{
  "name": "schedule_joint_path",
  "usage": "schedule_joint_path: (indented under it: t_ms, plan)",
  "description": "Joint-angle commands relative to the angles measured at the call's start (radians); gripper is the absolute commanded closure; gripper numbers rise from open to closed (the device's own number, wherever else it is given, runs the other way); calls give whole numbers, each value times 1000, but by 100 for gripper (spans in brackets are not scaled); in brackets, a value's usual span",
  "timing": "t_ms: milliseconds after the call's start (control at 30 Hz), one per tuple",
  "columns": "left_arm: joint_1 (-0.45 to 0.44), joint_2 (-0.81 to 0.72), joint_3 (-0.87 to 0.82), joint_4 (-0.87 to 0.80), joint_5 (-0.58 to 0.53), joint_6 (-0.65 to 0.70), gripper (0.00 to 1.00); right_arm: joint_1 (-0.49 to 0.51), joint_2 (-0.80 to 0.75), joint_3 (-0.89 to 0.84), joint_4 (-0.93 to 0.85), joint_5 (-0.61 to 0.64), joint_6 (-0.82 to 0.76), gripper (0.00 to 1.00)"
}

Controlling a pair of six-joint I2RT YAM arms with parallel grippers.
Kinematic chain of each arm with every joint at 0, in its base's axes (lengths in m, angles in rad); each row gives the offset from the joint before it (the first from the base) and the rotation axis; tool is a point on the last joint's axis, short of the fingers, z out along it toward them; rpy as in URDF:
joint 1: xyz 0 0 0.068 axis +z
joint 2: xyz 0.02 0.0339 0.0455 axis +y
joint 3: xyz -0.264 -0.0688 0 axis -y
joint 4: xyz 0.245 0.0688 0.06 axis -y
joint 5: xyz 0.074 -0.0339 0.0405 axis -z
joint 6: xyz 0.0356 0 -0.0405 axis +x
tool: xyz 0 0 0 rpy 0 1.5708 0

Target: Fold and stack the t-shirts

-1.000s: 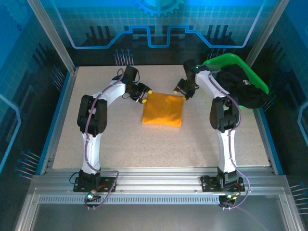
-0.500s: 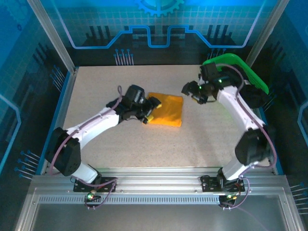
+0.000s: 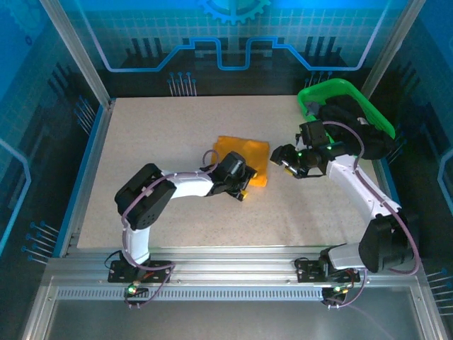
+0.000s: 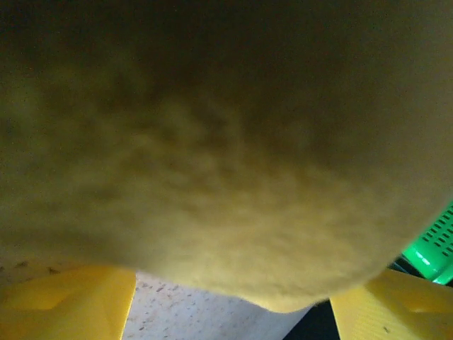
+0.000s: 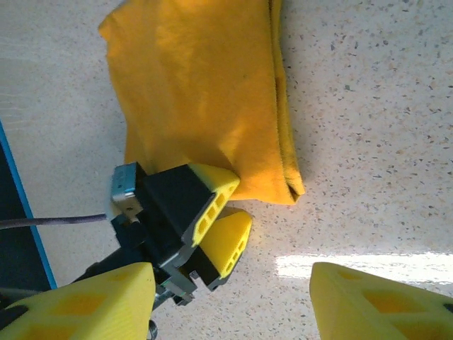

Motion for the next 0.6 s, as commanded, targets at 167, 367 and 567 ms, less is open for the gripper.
schedule_joint_path:
  t_ms: [167,367,567]
  plan:
    - [85,101,24,183,-107,-24,90,-10,-50,-32,10,-25,-7,42]
    - [335,29,-17,181,14,134,100,-9,-26,-21,17,-22,0,43]
    - [667,83,94,143,281,395,100,12,32,23,34,-22,5,45]
